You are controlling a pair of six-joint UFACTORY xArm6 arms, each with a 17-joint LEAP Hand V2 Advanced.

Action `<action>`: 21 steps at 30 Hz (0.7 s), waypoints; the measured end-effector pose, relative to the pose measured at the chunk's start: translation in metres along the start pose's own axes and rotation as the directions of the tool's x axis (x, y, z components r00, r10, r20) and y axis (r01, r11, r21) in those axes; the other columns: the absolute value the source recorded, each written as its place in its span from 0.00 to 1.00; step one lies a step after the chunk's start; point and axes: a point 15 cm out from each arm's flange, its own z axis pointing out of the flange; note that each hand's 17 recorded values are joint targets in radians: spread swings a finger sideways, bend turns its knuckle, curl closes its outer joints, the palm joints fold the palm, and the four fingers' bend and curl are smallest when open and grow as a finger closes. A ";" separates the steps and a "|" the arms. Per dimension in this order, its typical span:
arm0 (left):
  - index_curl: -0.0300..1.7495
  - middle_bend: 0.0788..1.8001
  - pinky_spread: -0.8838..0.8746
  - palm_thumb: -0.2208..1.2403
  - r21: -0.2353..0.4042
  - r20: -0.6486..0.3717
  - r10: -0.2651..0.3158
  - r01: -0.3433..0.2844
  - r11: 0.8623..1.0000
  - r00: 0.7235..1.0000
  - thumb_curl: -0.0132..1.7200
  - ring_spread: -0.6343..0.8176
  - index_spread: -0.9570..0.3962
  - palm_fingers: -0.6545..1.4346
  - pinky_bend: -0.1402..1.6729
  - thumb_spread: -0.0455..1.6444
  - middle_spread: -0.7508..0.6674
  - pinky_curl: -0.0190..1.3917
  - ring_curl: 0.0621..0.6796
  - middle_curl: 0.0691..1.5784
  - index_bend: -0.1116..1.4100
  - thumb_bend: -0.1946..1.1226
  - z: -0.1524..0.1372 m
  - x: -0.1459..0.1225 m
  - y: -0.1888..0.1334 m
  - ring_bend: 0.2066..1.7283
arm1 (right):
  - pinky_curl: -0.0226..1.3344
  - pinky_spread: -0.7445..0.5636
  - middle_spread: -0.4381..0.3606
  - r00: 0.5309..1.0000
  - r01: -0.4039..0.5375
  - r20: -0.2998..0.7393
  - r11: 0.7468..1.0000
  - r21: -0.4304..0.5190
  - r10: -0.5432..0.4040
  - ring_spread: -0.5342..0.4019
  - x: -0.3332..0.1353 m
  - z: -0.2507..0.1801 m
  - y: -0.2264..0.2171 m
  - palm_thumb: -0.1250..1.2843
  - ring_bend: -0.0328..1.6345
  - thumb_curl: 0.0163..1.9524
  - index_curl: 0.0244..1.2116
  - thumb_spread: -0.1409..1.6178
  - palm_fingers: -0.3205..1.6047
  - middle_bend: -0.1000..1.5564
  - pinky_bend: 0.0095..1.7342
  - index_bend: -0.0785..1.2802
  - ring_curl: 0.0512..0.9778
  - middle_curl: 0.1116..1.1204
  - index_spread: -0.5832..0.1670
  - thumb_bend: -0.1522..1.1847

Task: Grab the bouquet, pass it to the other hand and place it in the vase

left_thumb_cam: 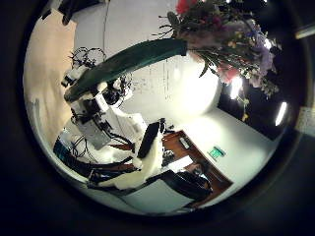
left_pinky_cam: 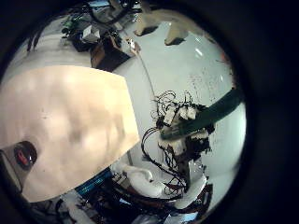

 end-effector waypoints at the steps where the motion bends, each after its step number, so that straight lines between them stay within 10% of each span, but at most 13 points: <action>1: 0.19 0.09 0.80 0.38 -0.002 -0.005 0.005 -0.005 1.000 1.000 0.20 0.81 0.84 0.38 0.18 0.64 0.80 0.23 0.24 0.19 0.19 0.13 0.001 0.002 0.000 0.21 | 0.69 0.42 0.42 1.000 0.001 0.001 1.000 -0.005 -0.001 0.38 -0.001 0.002 0.001 0.92 0.91 0.57 0.69 0.58 0.76 0.91 0.70 0.95 0.67 0.61 0.50 0.11; 14: 0.21 0.18 0.77 0.40 -0.085 -0.181 0.040 -0.056 0.995 0.983 0.21 0.75 0.81 0.48 0.17 0.61 0.67 0.20 0.22 0.23 0.20 0.13 0.023 0.043 0.014 0.21 | 0.72 0.41 0.42 1.000 0.000 -0.010 0.984 -0.180 -0.002 0.38 0.004 0.044 0.030 0.92 0.91 0.59 0.68 0.58 0.76 0.91 0.69 0.95 0.67 0.60 0.50 0.11; 21: 0.27 0.40 0.55 0.53 -0.128 -0.221 0.012 -0.041 0.991 0.975 0.23 0.37 0.66 0.80 0.26 0.61 0.45 0.19 0.37 0.33 0.26 0.17 0.037 0.043 0.013 0.46 | 0.73 0.41 0.42 0.994 -0.021 -0.106 0.976 -0.215 -0.002 0.38 0.028 0.050 0.035 0.91 0.91 0.59 0.68 0.58 0.77 0.91 0.68 0.95 0.67 0.59 0.50 0.11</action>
